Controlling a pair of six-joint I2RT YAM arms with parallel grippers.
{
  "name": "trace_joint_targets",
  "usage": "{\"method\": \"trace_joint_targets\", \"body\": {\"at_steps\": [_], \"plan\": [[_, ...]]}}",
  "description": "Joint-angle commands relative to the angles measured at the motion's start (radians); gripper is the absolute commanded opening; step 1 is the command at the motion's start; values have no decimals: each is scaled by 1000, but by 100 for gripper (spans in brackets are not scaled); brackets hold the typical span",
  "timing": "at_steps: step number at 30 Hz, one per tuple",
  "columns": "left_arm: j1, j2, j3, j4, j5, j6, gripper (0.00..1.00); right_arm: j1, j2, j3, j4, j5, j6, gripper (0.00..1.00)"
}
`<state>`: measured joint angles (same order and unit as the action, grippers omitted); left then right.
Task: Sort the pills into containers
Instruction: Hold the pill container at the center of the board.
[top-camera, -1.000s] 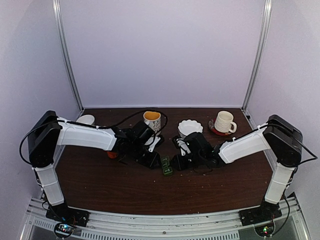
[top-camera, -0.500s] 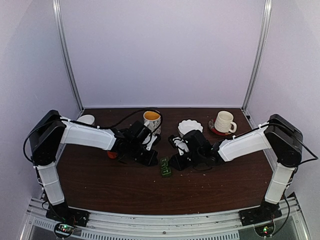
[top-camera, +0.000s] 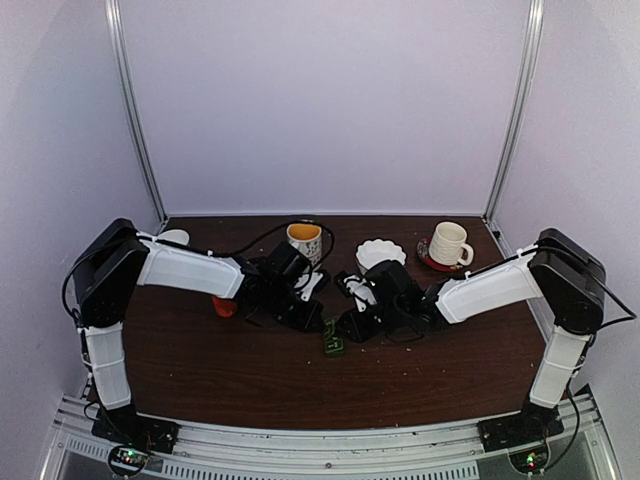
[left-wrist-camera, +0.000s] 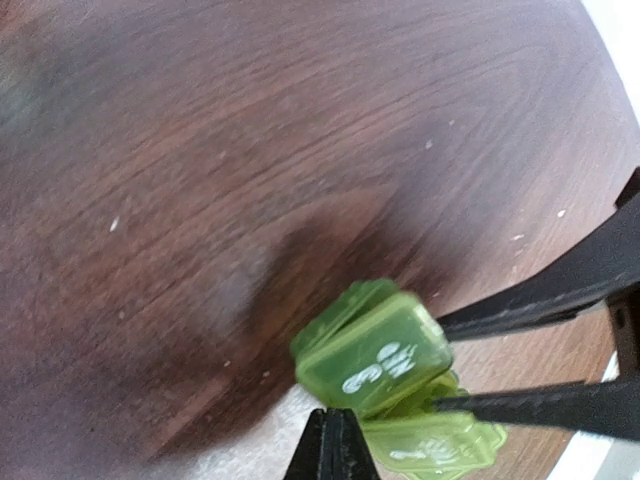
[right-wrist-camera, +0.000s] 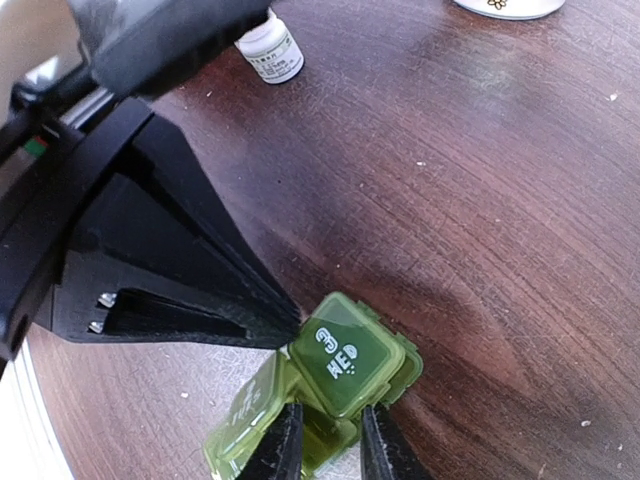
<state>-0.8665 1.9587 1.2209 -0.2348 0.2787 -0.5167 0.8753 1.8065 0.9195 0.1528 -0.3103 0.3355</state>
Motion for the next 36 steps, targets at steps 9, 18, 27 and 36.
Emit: {"method": "trace_joint_targets", "body": {"at_steps": [9,18,27,36], "plan": [[3,54,74,27,72,31,0,38,6,21,15,12,-26,26],[3,36,81,22,69,47,0,37,6,-31,7,48,-47,25],[-7,-70,30,28,66,66,11,36,-20,-103,48,69,-30,21],[-23,-124,-25,101,135,11,46,37,-13,-108,73,59,-22,14]]}}
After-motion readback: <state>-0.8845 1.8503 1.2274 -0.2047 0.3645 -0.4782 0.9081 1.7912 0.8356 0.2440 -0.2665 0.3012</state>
